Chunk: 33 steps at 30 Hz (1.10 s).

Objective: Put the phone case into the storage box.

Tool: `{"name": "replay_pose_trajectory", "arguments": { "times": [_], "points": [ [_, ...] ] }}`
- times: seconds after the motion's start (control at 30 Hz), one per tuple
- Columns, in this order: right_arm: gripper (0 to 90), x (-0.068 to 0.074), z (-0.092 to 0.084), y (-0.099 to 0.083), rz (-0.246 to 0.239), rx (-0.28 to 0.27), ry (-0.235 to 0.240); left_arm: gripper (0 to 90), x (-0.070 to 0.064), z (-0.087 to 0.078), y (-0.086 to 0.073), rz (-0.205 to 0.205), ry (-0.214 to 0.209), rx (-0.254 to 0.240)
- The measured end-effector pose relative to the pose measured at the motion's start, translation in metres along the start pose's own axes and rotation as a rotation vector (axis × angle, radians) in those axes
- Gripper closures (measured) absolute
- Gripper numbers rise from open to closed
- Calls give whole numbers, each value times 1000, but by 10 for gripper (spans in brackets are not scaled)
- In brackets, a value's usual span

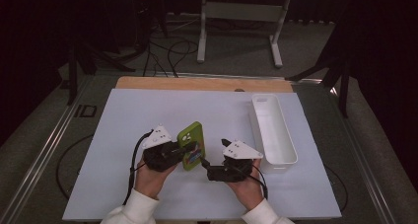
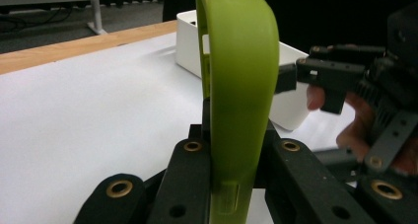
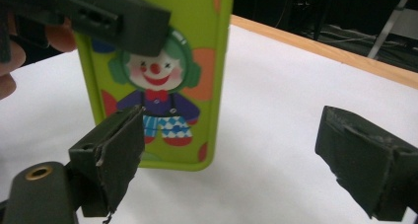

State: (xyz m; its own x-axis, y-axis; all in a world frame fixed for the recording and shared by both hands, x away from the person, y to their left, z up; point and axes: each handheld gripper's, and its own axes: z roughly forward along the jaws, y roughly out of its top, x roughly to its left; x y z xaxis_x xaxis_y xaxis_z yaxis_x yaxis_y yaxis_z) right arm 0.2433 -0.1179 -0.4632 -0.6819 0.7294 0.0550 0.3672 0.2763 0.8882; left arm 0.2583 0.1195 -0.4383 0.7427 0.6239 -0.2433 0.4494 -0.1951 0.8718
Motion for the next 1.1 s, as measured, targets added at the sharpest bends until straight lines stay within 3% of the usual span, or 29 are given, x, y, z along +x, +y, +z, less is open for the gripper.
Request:
{"name": "replay_pose_trajectory", "arguments": {
  "times": [0.03, 0.3, 1.1],
  "points": [
    [118, -9, -9, 6, 13, -9, -12, 839, 0, 0, 0, -1, 2, -2],
    [120, -12, -18, 18, 21, -29, -28, 839, -2, 3, 0, -6, 24, 1],
    [99, 5, -13, 52, 35, -84, 37, 839, -14, 11, 1, 12, 57, 14]
  ]
}}
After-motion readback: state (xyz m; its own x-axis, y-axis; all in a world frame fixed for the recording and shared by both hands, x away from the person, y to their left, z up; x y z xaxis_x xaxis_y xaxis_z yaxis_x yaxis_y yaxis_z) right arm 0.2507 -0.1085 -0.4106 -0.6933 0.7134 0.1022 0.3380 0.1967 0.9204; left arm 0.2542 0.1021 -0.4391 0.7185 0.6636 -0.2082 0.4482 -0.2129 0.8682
